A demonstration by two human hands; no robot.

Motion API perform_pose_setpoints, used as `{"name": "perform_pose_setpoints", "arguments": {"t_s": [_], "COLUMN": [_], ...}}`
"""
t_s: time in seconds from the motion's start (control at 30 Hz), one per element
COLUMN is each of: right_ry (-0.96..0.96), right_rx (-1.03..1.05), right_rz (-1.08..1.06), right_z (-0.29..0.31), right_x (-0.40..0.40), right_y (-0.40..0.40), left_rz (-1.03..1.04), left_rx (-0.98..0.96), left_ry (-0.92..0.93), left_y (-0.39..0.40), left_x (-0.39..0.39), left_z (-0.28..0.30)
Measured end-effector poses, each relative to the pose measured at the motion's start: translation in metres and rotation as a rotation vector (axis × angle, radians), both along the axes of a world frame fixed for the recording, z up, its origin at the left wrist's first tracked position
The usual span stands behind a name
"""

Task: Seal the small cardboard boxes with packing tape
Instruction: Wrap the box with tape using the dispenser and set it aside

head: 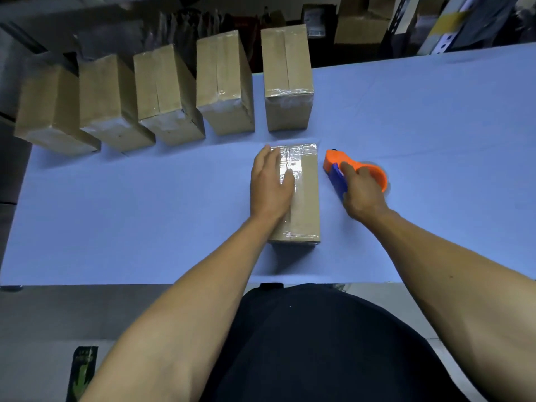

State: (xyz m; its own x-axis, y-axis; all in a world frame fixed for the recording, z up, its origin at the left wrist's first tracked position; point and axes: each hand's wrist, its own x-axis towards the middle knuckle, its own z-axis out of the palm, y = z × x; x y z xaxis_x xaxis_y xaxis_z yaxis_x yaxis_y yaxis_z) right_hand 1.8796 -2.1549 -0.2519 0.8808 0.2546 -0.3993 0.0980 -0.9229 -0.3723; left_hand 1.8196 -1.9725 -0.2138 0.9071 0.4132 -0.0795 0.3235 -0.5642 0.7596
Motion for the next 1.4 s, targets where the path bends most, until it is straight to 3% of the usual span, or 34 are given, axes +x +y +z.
{"name": "perform_pose_setpoints", "arguments": {"t_s": [0.2,0.33,0.43,0.57,0.73,0.93,1.1,1.23,1.4], "right_ry": [-0.083,-0.142,-0.066,0.034,0.014,-0.139,-0.126,-0.204,-0.348], "right_rx": [0.007,0.251,0.419,0.585,0.625,0.558,0.584,0.662,0.763], "right_rz": [-0.122,-0.245,-0.332,-0.516,-0.511,-0.458,-0.519,-0.627,-0.59], "right_z": [0.005,0.037,0.047,0.048,0.055,0.067,0.072,0.088,0.108], "right_x": [-0.001,0.01,0.012,0.011,0.009,0.007,0.008,0.015,0.037], "right_y": [0.002,0.023,0.04,0.055,0.057,0.059,0.069,0.083,0.099], "left_rz": [0.213,0.381,0.436,0.45,0.436,0.343,0.348,0.398,0.465], "left_rx": [-0.223,-0.338,-0.408,-0.393,-0.317,-0.184,-0.172,-0.168,-0.197], "left_ry": [-0.019,0.098,0.145,0.12,0.073,0.011,0.009,-0.155,-0.379], "left_y": [0.006,0.012,0.016,0.017,0.02,0.023,0.025,0.019,0.022], "left_x": [0.007,0.023,0.032,0.032,0.029,0.026,0.025,0.032,0.051], "left_z": [0.006,0.013,0.013,0.011,0.016,0.023,0.022,0.038,0.064]}}
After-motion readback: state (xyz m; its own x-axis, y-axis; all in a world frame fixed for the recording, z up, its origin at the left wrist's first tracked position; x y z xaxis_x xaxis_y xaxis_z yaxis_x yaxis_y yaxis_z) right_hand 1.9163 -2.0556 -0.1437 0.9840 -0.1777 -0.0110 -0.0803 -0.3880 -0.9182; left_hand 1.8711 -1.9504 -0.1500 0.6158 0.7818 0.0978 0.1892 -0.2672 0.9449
